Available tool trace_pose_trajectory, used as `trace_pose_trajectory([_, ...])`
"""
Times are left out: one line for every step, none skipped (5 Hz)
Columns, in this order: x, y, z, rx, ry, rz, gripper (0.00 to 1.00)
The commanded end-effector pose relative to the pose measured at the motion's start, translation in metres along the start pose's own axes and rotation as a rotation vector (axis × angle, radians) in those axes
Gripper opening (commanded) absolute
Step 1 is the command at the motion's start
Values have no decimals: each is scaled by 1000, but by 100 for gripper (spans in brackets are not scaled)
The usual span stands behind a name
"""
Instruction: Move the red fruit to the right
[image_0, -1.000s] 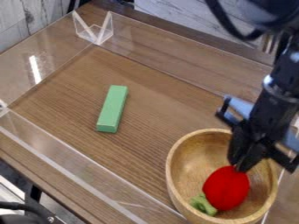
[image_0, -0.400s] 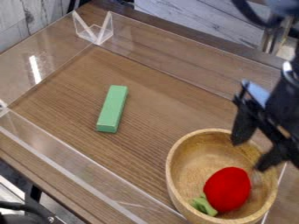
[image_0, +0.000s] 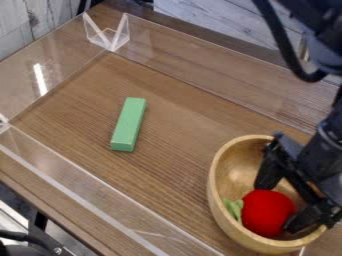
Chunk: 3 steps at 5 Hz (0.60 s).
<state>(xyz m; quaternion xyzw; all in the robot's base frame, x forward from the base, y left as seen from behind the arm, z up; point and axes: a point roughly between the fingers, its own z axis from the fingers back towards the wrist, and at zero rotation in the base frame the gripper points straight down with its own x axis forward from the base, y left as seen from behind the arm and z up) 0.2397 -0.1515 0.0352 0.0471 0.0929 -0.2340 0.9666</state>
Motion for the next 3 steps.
trace_pose_trajectory([2, -4, -2, -21, -26, 44, 0])
trace_pose_trajectory([-2, -3, 2, -16, -10, 105, 0])
trace_pose_trajectory([-7, 1, 28, 6, -19, 175, 0])
